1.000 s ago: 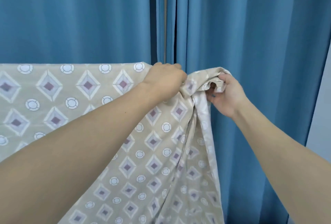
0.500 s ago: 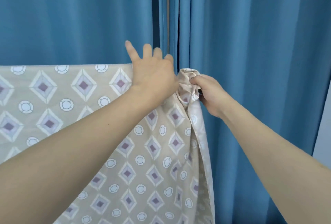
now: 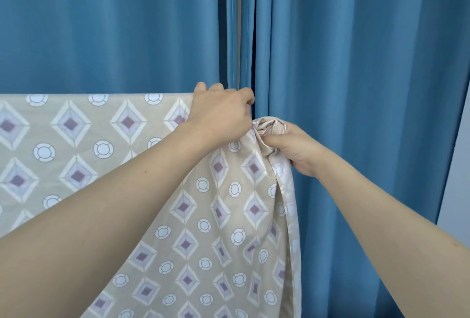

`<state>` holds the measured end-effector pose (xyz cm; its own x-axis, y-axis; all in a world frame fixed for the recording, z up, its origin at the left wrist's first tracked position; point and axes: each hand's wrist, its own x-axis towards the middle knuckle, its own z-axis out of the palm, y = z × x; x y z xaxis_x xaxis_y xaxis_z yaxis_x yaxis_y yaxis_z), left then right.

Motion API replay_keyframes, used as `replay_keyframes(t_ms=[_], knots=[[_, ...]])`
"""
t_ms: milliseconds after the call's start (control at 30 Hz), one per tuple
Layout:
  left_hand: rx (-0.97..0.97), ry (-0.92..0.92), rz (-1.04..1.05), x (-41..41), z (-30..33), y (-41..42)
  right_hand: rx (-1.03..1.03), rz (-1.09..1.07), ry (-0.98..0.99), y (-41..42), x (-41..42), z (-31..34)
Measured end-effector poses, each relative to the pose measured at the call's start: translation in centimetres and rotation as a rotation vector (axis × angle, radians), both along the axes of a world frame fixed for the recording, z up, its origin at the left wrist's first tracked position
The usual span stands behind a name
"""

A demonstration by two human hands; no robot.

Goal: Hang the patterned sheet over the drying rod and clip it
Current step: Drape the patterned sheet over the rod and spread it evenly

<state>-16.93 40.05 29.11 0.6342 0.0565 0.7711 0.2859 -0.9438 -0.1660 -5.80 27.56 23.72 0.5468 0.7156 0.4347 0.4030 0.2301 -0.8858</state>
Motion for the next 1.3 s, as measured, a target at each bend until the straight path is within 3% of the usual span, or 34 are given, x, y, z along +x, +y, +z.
replay_keyframes(t_ms=[500, 667, 900, 1067, 1200, 1300], knots=[[-0.005, 0.207, -0.017, 1.3, -1.2, -1.0, -0.338, -0.078, 0.099, -1.3, 0.4, -2.3], [0.030, 0.213, -0.108, 0.9, -1.4, -0.9, -0.291, 0.021, 0.203, -2.5, 0.8, -2.9], [0.181, 0.152, -0.060, 0.4, -2.6, -0.9, -0.422, -0.026, 0.091, -3.3, 0.0, -2.8], [0.155, 0.238, -0.111, -0.6, -2.3, -1.0, -0.345, -0.090, -0.011, -3.3, -0.5, -1.7], [0.119, 0.084, -0.161, -0.2, -1.7, -0.8, -0.370, -0.111, -0.050, -3.4, -0.6, -1.2], [0.095, 0.115, -0.168, 0.3, -0.5, -1.1, -0.336, -0.188, -0.038, -3.5, -0.2, -1.3]])
